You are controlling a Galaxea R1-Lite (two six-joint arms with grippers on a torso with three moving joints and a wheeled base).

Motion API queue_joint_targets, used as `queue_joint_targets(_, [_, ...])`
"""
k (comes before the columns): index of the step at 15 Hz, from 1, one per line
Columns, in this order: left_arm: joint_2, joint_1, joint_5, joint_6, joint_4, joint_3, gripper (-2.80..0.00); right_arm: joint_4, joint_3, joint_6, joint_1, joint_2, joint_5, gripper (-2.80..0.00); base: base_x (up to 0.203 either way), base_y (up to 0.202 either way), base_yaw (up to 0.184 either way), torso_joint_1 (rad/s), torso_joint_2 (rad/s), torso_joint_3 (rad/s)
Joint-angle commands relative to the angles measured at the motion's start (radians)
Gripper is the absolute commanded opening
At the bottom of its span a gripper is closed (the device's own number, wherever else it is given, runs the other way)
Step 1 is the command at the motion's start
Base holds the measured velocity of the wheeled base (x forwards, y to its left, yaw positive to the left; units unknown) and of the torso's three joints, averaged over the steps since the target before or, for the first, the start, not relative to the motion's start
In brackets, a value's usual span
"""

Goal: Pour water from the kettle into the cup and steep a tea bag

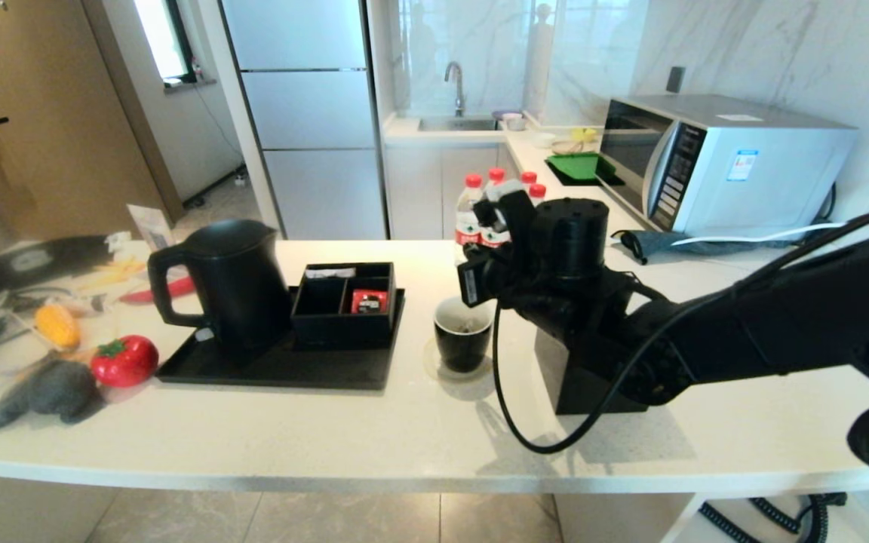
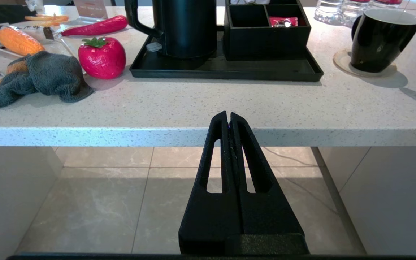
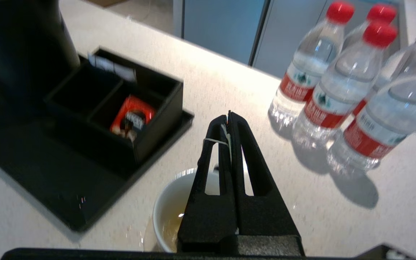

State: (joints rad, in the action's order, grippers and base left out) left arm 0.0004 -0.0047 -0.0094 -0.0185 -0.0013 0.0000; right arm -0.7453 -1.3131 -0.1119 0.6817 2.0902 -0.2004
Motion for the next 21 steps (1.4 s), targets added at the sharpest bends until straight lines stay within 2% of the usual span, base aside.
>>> queue_joint_targets(1, [0.001,0.0,0.0,-0.001,0.0,0.0,-2.8,0.038,-0.093,-0.001,0.0,-0.015,-0.002,-2.8,0.0,0.0,0.0,0.0,0.0,0.0])
queue_joint_targets(4, [0.0,0.0,0.0,-0.001,0.0,0.0,-2.8,0.133,-0.21,-0.002,-0.004,-0.034,-0.002,-2.8,0.0,0.0,0.0,0.0,0.0,0.0])
queue_joint_targets(12, [0.0,0.0,0.0,-0.001,0.0,0.0,-2.8,0.034,0.016,-0.002,-0.026,-0.096,-0.005,-2.8,0.0,0.0,0.0,0.0,0.0,0.0])
queue_joint_targets(21, [0.0,0.0,0.0,-0.001,0.0,0.0,-2.8,0.024,0.051,0.0,-0.053,-0.165,-0.032,-2.8,0.0,0.0,0.0,0.0,0.0,0.0])
